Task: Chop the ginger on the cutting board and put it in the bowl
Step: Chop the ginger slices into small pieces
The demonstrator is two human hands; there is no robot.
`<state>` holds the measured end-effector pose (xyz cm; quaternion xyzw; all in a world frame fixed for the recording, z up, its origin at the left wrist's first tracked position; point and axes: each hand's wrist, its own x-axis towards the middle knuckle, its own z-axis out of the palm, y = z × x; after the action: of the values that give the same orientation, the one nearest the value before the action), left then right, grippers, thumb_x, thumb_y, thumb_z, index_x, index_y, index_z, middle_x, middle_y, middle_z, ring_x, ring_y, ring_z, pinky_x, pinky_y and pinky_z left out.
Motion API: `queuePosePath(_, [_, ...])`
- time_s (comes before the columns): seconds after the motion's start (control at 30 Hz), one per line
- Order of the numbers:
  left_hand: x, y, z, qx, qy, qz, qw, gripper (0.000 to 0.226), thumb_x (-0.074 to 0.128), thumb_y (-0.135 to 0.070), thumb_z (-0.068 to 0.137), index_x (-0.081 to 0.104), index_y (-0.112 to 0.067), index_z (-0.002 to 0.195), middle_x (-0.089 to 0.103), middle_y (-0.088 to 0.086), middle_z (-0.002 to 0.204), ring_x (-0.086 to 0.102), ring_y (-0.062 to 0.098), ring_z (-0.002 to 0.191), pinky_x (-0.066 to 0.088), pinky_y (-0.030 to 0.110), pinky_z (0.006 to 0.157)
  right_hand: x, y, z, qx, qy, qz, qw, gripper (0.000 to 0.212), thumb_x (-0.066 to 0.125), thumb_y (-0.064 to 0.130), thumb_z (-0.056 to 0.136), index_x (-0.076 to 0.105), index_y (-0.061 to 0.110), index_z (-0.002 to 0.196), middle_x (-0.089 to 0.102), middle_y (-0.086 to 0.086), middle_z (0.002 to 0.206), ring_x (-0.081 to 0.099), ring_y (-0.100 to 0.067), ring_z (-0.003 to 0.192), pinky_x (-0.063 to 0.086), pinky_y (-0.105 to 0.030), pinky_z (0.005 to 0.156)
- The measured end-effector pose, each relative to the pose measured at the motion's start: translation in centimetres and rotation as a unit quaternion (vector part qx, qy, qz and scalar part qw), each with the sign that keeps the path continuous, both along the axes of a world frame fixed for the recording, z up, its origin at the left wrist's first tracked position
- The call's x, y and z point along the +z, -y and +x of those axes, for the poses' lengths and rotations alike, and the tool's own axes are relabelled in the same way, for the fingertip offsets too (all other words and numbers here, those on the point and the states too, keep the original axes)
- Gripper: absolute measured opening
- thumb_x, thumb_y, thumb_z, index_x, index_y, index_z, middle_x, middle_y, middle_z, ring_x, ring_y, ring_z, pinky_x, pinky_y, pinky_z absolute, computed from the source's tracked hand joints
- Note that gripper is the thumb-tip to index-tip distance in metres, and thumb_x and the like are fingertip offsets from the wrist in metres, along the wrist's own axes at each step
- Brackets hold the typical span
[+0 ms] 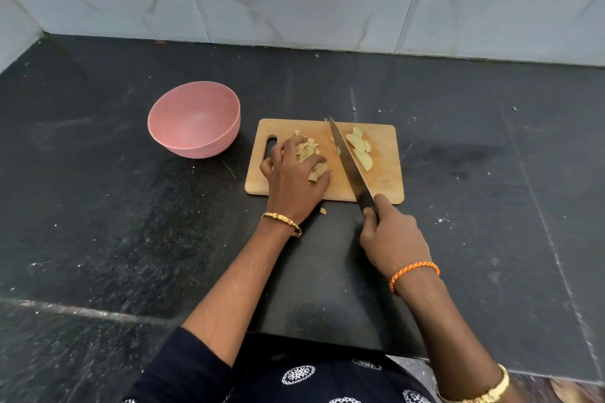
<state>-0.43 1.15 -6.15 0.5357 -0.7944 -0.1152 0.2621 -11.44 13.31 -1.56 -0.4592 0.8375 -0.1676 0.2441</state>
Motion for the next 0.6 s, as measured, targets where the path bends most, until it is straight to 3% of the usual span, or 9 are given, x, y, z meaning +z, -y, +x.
queuePosePath(0.3, [1.2,0.8,-2.0,-0.012,-0.069,0.011,0.997,0.027,0.058,-0.024,0.088,0.063,-0.024,0.114,0.054,-0.002,0.121,0.045,0.014,0.117,0.021,0.034,0.097,-0.5,-0.4,-0.7,-0.008,-0.006,-0.023,1.000,0.013,0.036,0.027,0.097,0.036,0.019,0.088,0.049,-0.008,0.071,0.050,-0.035,0.070,0.041,-0.033,0.061])
queuePosePath(0.43, [2.0,3.7,-3.9,-0.126,0.023,0.031,0.991,0.042,0.048,-0.003,0.090,0.056,-0.024,0.125,0.051,-0.002,0.134,0.041,0.016,0.126,0.020,0.032,0.101,-0.6,-0.8,-1.5,-0.054,0.020,-0.088,0.994,0.014,0.039,0.025,0.096,0.039,0.018,0.085,0.056,-0.013,0.071,0.055,-0.036,0.070,0.045,-0.035,0.059])
queuePosePath(0.5, [2.4,5.0,-5.1,-0.204,0.106,0.048,0.972,0.049,0.045,0.003,0.089,0.053,-0.026,0.128,0.045,-0.002,0.141,0.036,0.016,0.132,0.020,0.037,0.106,-0.4,-0.8,-2.3,-0.083,0.034,-0.121,0.989,0.015,0.040,0.024,0.096,0.041,0.015,0.084,0.056,-0.014,0.070,0.053,-0.035,0.071,0.049,-0.040,0.062])
queuePosePath(0.6, [3.0,6.4,-6.4,-0.276,0.176,0.075,0.942,0.048,0.048,0.005,0.088,0.057,-0.024,0.125,0.049,0.000,0.134,0.040,0.020,0.126,0.030,0.042,0.106,-0.2,-0.7,-3.4,-0.114,0.046,-0.159,0.980,0.021,0.041,0.023,0.096,0.039,0.014,0.077,0.053,-0.010,0.063,0.051,-0.033,0.066,0.046,-0.040,0.061])
